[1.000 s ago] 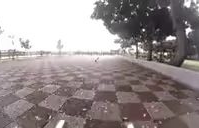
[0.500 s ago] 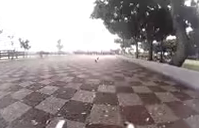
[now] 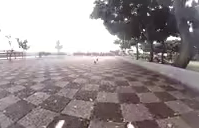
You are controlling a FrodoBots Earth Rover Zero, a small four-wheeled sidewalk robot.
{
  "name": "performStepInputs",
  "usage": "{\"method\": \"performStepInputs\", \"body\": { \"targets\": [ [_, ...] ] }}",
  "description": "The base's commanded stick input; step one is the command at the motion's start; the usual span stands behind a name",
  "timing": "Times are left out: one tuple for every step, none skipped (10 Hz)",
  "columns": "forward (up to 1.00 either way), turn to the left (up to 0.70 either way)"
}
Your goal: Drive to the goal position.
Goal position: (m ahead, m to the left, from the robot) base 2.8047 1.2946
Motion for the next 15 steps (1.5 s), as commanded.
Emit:
{"method": "performStepInputs", "body": {
  "targets": [
    [0.7, 0.0],
    [0.7, 0.0],
    [0.7, 0.0],
    [0.7, 0.0],
    [0.7, 0.0],
    [0.7, 0.0],
    [0.7, 0.0],
    [0.7, -0.03],
    [0.7, -0.07],
    [0.7, -0.1],
    [0.7, -0.14],
    [0.7, -0.17],
    [0.7, -0.21],
    [0.7, -0.25],
    [0.7, -0.28]
  ]
}}
